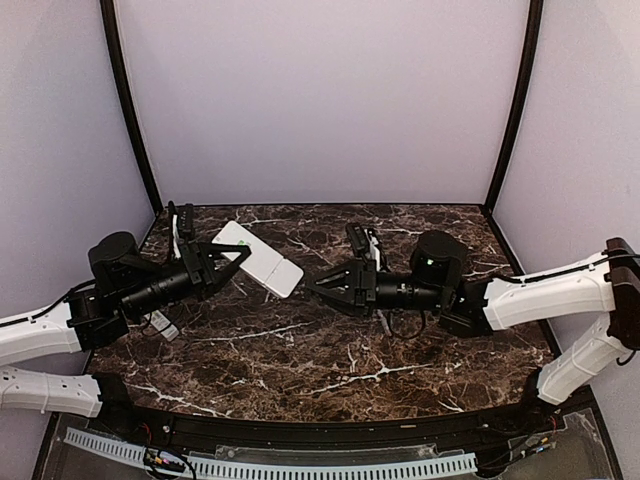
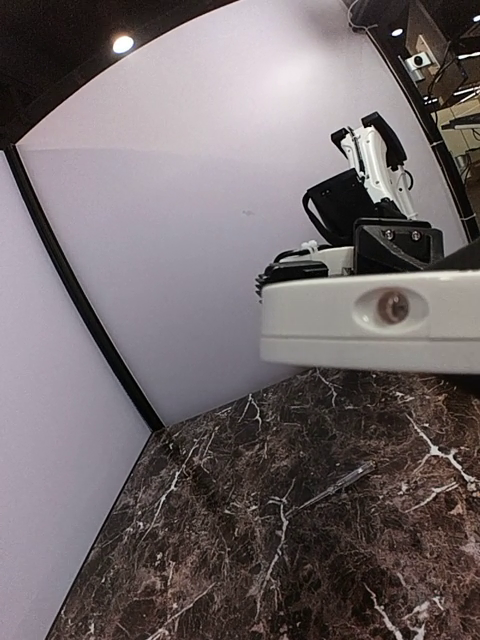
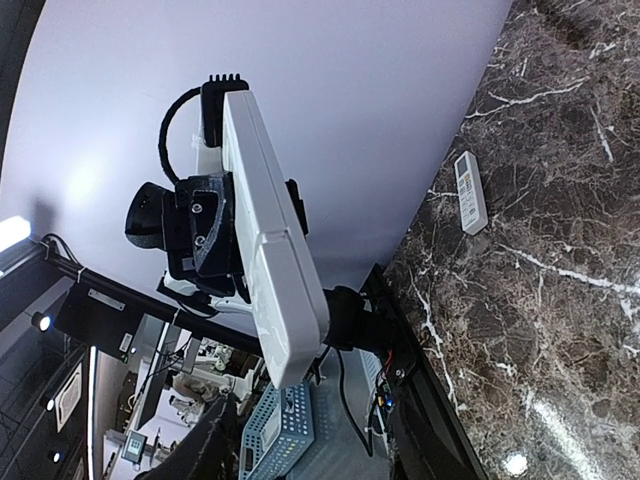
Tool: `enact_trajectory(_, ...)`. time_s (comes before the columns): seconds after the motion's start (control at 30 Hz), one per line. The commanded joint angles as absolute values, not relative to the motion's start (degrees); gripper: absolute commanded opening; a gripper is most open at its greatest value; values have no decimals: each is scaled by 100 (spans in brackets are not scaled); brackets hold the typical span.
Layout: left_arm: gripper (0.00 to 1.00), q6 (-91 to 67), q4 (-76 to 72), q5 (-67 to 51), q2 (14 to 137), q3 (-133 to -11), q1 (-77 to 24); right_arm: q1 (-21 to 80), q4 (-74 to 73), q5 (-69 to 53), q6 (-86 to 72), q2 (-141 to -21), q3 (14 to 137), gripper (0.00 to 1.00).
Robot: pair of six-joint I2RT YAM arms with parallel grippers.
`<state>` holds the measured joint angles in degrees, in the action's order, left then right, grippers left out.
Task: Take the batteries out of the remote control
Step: Remove the battery cover from the remote control.
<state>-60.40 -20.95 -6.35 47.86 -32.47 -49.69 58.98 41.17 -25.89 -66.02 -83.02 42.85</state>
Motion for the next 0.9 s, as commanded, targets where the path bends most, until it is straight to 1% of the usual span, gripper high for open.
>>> enact_trajectory(0.0, 0, -6069, -2403, -684, 4767, -3186, -4926, 5994, 3946, -2649, -6391, -8337, 4544, 50)
enact_trajectory(0.2, 0, -6074, -2476, -798, 4862, -3190, -4931, 6087, 3947, -2697, -6400, -8568, 4767, 53)
enact_trajectory(0.47, 0, -6080, -2462, -934, 4891, -3195, -4928, 6104, 3946, -2702, -6487, -8793, 4984, 52)
enact_trajectory(0.73, 0, -6071, -2552, -1140, 5011, -3227, -4929, 6101, 3884, -2681, -6632, -8974, 5100, 45)
enact_trajectory(0.87, 0, -6065, -2527, -1085, 4969, -3223, -4928, 6101, 3900, -2668, -6724, -8987, 5004, 34)
